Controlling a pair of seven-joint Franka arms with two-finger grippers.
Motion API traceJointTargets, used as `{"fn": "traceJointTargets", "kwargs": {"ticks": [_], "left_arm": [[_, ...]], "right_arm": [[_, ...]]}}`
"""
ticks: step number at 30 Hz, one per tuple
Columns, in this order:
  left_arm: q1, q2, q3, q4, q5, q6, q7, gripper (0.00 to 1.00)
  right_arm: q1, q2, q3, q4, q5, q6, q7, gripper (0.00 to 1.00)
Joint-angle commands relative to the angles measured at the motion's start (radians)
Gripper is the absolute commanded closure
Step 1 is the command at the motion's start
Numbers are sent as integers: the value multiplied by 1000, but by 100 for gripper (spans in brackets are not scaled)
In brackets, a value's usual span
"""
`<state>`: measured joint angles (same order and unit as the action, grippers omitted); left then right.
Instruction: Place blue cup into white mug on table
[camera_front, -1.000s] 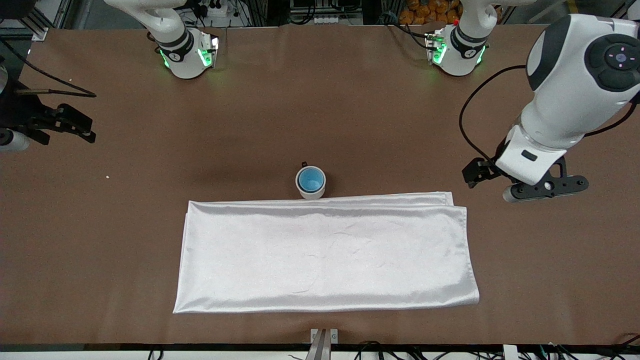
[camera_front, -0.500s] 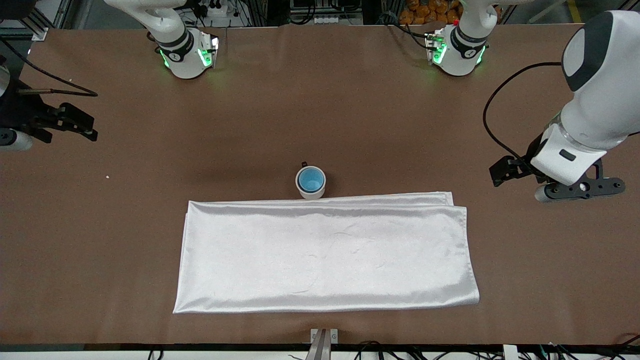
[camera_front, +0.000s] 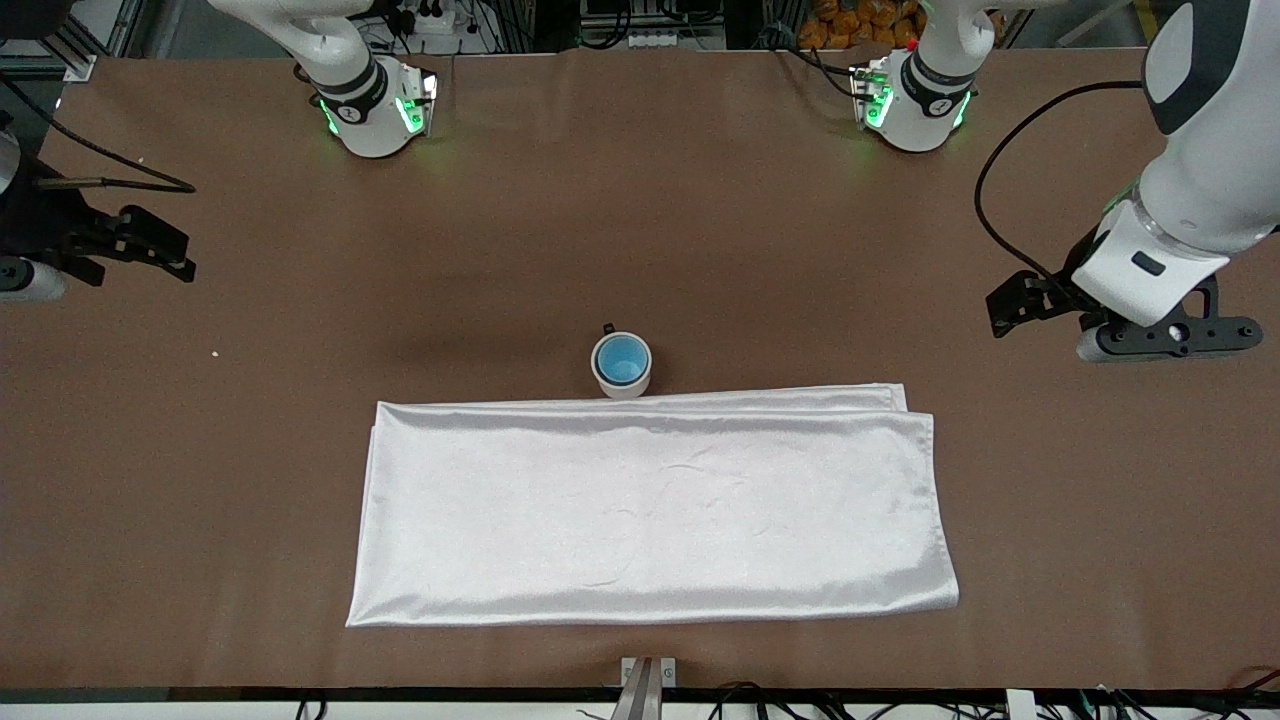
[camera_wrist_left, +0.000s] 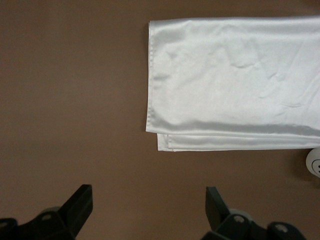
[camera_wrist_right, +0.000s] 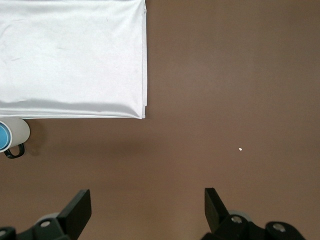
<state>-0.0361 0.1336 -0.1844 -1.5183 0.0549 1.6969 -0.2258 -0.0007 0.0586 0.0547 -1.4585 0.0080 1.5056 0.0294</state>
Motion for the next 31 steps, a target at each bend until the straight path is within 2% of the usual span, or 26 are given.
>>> {"fn": "traceJointTargets", "kwargs": {"ticks": [1, 10, 31], "left_arm": [[33, -45, -6, -43, -29, -16, 80, 0], [48, -43, 2, -33, -29, -26, 175, 0], [54, -46, 2, -29, -27, -28, 109, 0]], "right_arm": [[-12, -5, 14, 0, 6, -5, 10, 0], [-12, -5, 14, 0, 6, -7, 10, 0], [-10, 3, 14, 4, 6, 7, 9, 0]]}}
